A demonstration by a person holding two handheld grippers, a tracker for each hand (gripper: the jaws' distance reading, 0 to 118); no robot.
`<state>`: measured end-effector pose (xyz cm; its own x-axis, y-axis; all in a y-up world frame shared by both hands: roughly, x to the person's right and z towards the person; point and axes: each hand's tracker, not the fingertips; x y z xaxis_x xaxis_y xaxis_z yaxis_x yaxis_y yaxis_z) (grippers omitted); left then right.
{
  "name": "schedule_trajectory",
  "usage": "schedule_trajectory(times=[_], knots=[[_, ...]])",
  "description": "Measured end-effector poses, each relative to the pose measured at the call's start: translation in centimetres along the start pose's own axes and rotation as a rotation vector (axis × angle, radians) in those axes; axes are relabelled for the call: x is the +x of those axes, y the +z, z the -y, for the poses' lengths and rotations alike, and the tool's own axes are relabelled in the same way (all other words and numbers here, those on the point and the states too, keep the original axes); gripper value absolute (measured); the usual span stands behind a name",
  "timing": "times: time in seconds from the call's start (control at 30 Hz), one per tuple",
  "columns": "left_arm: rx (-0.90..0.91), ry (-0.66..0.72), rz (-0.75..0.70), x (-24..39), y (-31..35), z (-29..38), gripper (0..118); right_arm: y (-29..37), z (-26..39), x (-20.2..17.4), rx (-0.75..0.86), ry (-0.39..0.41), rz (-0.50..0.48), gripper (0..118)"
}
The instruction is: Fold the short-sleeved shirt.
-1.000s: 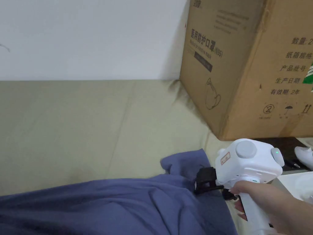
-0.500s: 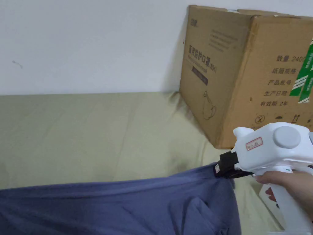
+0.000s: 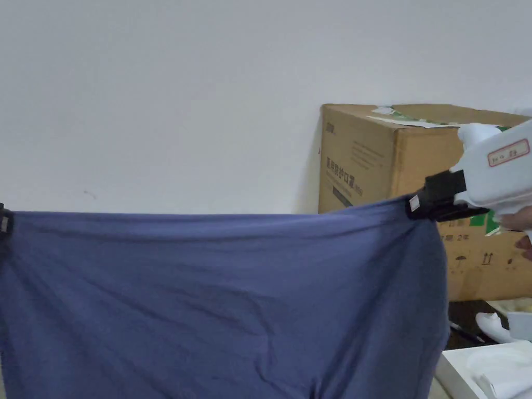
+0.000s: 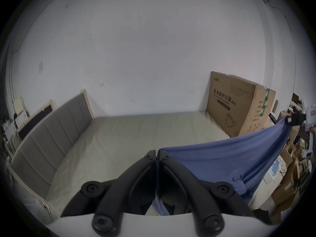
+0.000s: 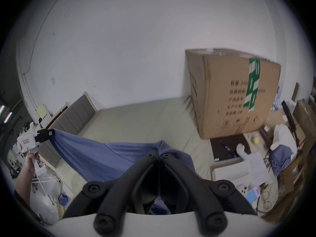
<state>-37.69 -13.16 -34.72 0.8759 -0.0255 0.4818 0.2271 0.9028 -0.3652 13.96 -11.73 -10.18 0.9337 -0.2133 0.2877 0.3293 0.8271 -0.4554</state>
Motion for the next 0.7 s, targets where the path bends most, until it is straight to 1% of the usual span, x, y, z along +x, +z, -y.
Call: schedule_trajectory(times=[0.2, 0.3, 0.4, 0.47, 0.57, 0.63, 0.7], knots=[[0.059, -0.023, -0.033, -0.3, 2.8, -4.4, 1, 3.1, -5.0, -2.5, 0.082, 0.084, 0.029, 0], [0.088, -0.039, -0.061, -0.5, 2.6, -6.3, 1, 3.2, -7.3, -3.9, 0.109, 0.124, 0.051, 0], [0.099, -0.01, -0.063, -0.8, 1.5, -8.2, 1, 2.2, -9.8, -4.9, 0.137, 0.153, 0.078, 0], [0.1, 0.016, -0.069, -1.1, 0.2, -9.5, 1, 0.9, -11.5, -5.4, 0.147, 0.157, 0.091, 0], [0.109, 0.042, -0.077, -1.6, -2.3, -11.2, 1, -1.4, -13.8, -5.6, 0.167, 0.134, 0.109, 0], [0.121, 0.041, -0.084, -1.7, -4.5, -12.1, 1, -3.3, -15.3, -5.6, 0.179, 0.125, 0.115, 0], [0.128, 0.014, -0.116, -1.4, -6.9, -13.2, 1, -5.5, -16.9, -5.8, 0.186, 0.121, 0.143, 0]])
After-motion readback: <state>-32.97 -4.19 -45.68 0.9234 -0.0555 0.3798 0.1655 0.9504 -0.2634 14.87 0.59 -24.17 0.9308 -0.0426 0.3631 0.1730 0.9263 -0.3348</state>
